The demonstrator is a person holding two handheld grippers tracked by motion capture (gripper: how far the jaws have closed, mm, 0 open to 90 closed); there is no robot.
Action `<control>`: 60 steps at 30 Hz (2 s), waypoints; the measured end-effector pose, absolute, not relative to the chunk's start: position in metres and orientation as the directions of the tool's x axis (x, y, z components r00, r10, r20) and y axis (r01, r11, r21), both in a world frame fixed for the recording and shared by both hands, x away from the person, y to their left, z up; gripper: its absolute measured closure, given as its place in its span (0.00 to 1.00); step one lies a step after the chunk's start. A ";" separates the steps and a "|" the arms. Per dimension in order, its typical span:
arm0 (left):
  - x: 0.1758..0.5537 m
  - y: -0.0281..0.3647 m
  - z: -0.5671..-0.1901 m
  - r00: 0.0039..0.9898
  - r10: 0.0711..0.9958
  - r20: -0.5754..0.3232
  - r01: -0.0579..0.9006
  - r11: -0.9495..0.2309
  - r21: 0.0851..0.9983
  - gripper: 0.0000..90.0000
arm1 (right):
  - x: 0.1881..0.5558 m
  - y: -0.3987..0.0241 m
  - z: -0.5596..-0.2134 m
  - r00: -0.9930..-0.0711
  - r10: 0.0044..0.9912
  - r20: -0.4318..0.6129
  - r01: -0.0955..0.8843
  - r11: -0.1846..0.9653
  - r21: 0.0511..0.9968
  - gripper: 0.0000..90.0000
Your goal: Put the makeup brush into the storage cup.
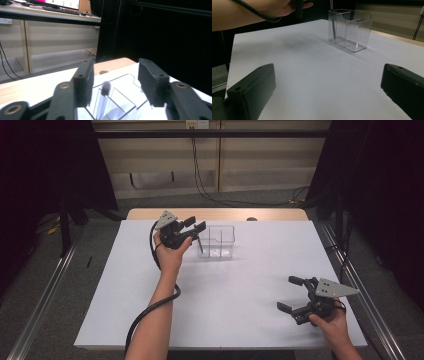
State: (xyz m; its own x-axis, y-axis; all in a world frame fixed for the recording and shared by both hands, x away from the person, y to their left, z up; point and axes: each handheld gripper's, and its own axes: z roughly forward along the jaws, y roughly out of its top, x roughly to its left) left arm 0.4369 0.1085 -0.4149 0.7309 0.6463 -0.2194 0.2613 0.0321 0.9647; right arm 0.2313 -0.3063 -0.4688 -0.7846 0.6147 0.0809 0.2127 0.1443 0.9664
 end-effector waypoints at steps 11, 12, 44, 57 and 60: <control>0.435 0.113 -0.419 0.753 0.617 -0.229 0.279 0.017 0.960 0.26 | 0.231 -0.305 -0.469 -0.785 0.615 0.078 0.212 0.148 0.966 0.00; 0.435 0.113 -0.419 0.758 0.611 -0.227 0.276 0.015 0.961 0.24 | 0.231 -0.305 -0.469 -0.785 0.614 0.079 0.212 0.147 0.966 0.00; 0.416 0.128 -0.430 0.809 0.558 -0.186 0.239 -0.024 0.971 0.00 | 0.232 -0.302 -0.469 -0.790 0.608 0.075 0.211 0.155 0.965 0.00; 0.408 0.134 -0.430 0.822 0.542 -0.173 0.223 -0.027 0.975 0.00 | 0.234 -0.298 -0.469 -0.791 0.607 0.076 0.212 0.156 0.965 0.00; 0.406 0.136 -0.430 0.824 0.542 -0.167 0.217 -0.030 0.976 0.00 | 0.233 -0.298 -0.469 -0.792 0.605 0.076 0.212 0.156 0.965 0.00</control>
State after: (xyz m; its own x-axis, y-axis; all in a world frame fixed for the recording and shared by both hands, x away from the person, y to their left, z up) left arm 0.4060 0.1357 -0.4297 0.8236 0.5420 -0.1668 0.2175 -0.0303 0.9756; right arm 0.2332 -0.2978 -0.4688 -0.7925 0.6051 0.0763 0.2122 0.1563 0.9647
